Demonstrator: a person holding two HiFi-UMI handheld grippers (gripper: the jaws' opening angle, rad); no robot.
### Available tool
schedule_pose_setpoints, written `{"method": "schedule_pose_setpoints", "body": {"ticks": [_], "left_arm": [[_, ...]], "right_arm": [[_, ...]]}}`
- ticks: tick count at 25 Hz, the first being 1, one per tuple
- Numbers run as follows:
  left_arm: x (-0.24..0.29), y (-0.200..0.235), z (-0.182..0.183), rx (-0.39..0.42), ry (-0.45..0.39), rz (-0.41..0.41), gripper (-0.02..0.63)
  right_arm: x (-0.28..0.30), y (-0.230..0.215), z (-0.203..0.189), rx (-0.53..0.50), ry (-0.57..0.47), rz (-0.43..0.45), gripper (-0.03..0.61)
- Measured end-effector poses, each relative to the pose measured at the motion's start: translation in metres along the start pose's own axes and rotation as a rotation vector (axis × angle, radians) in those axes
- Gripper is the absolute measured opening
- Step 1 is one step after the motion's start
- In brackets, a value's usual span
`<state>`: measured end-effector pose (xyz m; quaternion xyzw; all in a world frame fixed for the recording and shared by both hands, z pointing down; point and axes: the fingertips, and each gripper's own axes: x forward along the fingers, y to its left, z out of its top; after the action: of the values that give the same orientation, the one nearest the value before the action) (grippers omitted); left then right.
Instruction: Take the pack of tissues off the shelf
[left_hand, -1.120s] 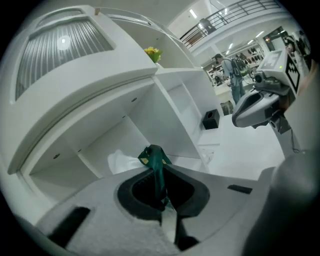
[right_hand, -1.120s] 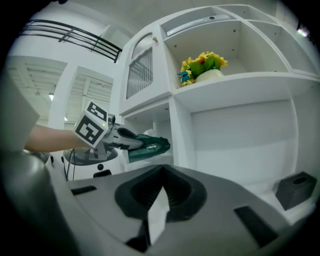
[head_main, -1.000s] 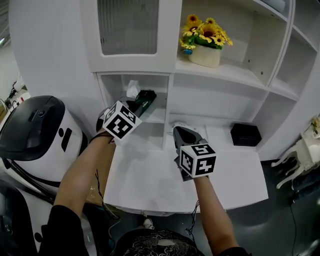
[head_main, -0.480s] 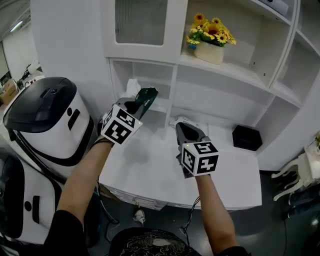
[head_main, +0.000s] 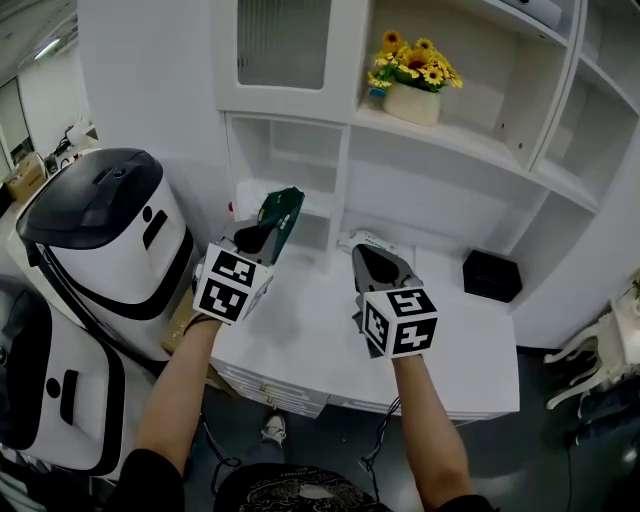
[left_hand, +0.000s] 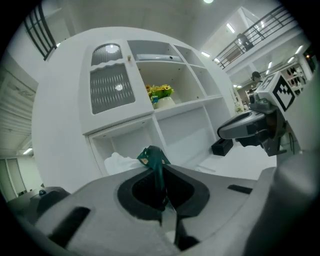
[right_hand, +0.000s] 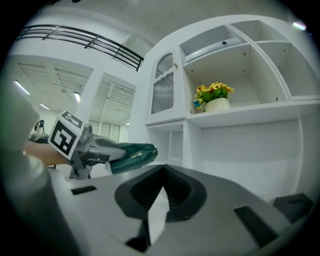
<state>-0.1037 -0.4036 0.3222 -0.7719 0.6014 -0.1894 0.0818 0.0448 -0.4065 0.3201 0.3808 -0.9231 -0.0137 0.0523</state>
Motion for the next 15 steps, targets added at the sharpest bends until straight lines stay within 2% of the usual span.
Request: {"method": "schedule_pose_setpoints", "body": {"ticks": [8,15], "left_arm": [[-0.040,-0.028,-0.019,-0.183,-0.036,0.036,0.012],[-0.071,-0.038,-0.027,-0.241,-0.058,0.053,0.012]], "right_arm": [[-0.030,0.005,-0.006,0.015,-0.022,-0.022,0.005],[-0.053,0.020,-0.007,0.006,-0.034,-0.028,0.003]]}}
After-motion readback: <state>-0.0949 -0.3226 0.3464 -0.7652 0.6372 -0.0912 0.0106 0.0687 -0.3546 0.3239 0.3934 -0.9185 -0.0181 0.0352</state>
